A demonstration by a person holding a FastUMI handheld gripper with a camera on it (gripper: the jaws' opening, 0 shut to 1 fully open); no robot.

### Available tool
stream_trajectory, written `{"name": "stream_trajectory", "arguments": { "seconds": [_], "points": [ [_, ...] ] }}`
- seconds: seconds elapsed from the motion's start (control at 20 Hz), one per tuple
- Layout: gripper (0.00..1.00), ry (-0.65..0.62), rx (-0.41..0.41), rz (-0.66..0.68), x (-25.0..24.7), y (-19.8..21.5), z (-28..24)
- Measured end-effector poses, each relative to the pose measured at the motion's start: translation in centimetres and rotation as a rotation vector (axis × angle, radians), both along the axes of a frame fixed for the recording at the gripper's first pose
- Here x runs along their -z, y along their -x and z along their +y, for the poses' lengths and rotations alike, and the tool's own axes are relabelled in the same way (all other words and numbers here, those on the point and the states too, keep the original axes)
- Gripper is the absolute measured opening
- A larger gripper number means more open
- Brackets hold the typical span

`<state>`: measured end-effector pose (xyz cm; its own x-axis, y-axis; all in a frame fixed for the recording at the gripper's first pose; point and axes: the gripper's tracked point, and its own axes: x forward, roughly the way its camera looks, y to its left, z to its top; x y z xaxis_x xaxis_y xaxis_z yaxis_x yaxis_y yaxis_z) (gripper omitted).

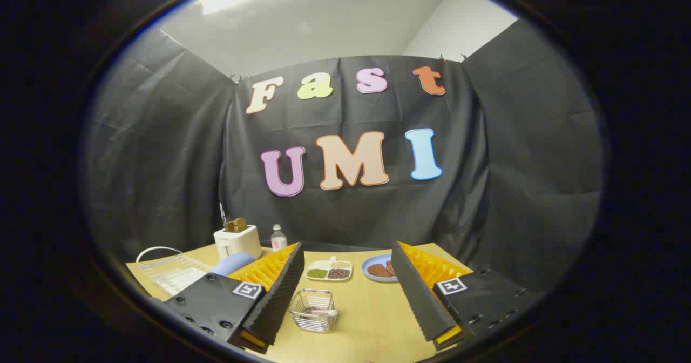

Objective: Take the plate from the dish rack, then take the spoon from the basket and place it into the plate.

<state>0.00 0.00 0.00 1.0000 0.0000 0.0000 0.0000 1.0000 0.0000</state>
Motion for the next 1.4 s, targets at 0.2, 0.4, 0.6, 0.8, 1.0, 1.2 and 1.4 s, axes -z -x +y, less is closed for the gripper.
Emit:
{"name": "stream_trajectory", "arguments": {
  "seconds": [0.2, 0.4, 0.6, 0.8, 1.0, 1.2, 1.4],
  "points": [
    [1.00, -0.004, -0.005, -0.005, -0.2, 0.1, 0.8],
    [1.00, -0.001, -0.017, -0.006, -0.2, 0.5, 1.8],
    [1.00, 0.022, -0.049, -0.035, -0.9, 1.0, 3.7],
    [1.00, 0.060, -0.069, -0.036, -0.6, 1.8, 5.7],
    [1.00, 0.072, -0.087, -0.048, -1.3, 2.7, 7.1],
    [1.00, 0.078, -0.096, -0.044, -1.6, 3.2, 7.8],
    [1.00, 0.055, -0.074, -0.021, -1.2, 3.5, 7.4]
  ]
}}
